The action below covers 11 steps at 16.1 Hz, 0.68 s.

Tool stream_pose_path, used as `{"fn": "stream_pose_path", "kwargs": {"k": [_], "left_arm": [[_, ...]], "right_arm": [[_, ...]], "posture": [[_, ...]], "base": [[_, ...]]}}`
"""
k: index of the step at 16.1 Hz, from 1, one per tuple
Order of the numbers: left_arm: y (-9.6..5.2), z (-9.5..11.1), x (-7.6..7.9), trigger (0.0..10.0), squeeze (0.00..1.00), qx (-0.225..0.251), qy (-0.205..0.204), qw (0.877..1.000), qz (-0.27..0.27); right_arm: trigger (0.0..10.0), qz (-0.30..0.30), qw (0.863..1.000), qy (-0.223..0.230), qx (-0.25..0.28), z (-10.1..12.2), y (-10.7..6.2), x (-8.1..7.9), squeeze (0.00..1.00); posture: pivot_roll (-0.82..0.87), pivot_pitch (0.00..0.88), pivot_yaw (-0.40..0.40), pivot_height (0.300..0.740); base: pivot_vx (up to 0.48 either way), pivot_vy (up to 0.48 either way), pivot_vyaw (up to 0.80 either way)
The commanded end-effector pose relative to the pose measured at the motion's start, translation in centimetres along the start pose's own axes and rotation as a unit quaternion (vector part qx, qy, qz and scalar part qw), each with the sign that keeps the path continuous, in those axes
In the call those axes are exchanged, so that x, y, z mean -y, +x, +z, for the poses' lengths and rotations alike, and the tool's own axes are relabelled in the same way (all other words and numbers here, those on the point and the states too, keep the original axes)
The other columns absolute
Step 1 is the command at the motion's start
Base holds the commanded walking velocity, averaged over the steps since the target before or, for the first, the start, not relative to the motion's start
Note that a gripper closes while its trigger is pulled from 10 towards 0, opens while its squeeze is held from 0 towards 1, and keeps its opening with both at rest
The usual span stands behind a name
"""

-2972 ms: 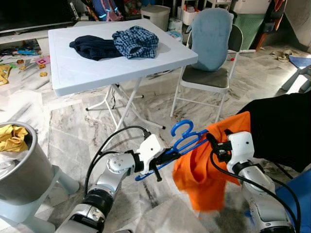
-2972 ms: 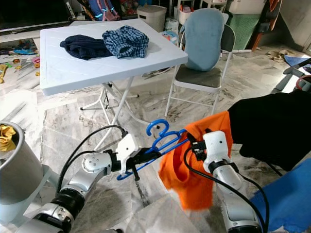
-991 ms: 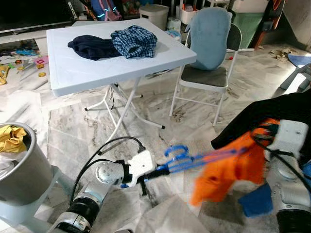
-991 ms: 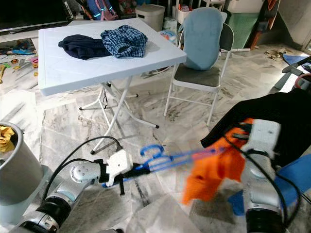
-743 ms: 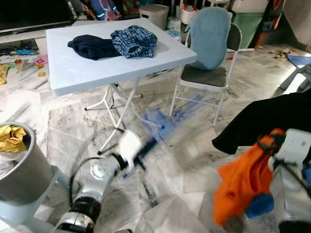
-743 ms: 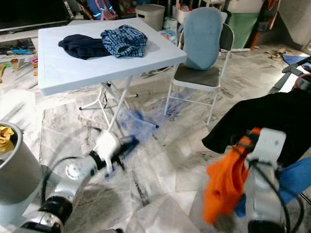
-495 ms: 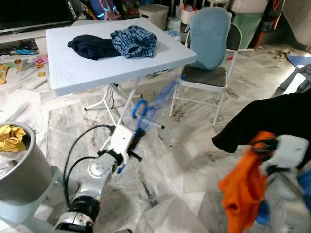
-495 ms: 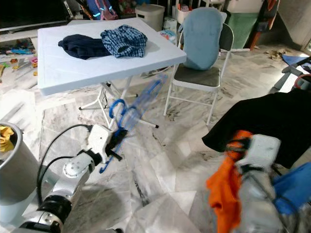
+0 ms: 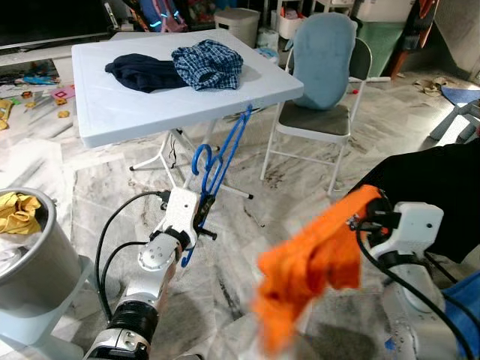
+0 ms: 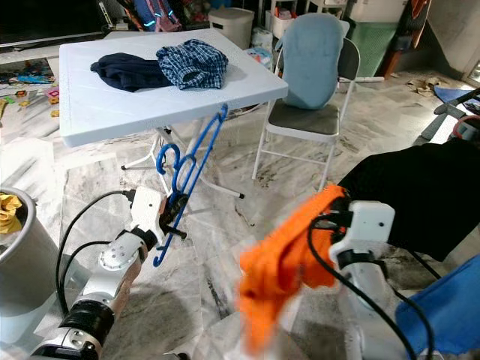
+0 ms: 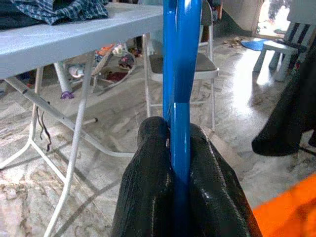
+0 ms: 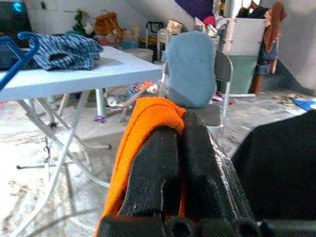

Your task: Hang hanger

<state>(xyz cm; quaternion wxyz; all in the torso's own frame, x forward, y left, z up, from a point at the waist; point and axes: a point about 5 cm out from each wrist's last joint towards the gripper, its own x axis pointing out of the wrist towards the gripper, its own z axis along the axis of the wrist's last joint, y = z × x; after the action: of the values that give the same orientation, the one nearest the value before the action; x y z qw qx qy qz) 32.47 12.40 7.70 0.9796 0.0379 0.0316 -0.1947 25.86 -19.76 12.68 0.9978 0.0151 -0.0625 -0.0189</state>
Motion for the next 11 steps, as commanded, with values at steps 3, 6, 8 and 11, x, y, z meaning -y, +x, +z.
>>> {"fn": "stream_pose_path", "kwargs": {"k": [3, 6, 8, 11], "left_arm": [[0.30, 0.84, 0.12, 10.0, 0.00, 0.010, -0.001, 1.000, 0.002], [0.38, 0.92, 0.28, 10.0, 0.00, 0.005, -0.003, 1.000, 0.002], [0.45, 0.96, 0.43, 10.0, 0.00, 0.005, -0.003, 1.000, 0.000], [0.37, 0.79, 0.68, 10.0, 0.00, -0.001, -0.004, 1.000, -0.003]], "right_arm": [[10.0, 0.000, 1.000, 0.002, 0.020, 0.91, 0.24, -0.56, 0.00], [10.0, 0.002, 1.000, -0.001, 0.022, 1.03, 0.48, -0.58, 0.00], [10.0, 0.014, 1.000, -0.011, 0.024, 1.19, 0.78, -0.58, 0.00], [10.0, 0.020, 0.999, -0.015, 0.024, 1.15, 0.97, -0.67, 0.00]], "posture": [[0.09, 0.000, -0.022, 0.740], [0.09, 0.000, -0.024, 0.740], [0.09, 0.000, -0.026, 0.740], [0.09, 0.000, -0.026, 0.740]], "base": [[0.370, 0.000, 0.00], [0.420, 0.000, 0.00], [0.424, 0.000, 0.00], [0.428, 0.000, 0.20]]}}
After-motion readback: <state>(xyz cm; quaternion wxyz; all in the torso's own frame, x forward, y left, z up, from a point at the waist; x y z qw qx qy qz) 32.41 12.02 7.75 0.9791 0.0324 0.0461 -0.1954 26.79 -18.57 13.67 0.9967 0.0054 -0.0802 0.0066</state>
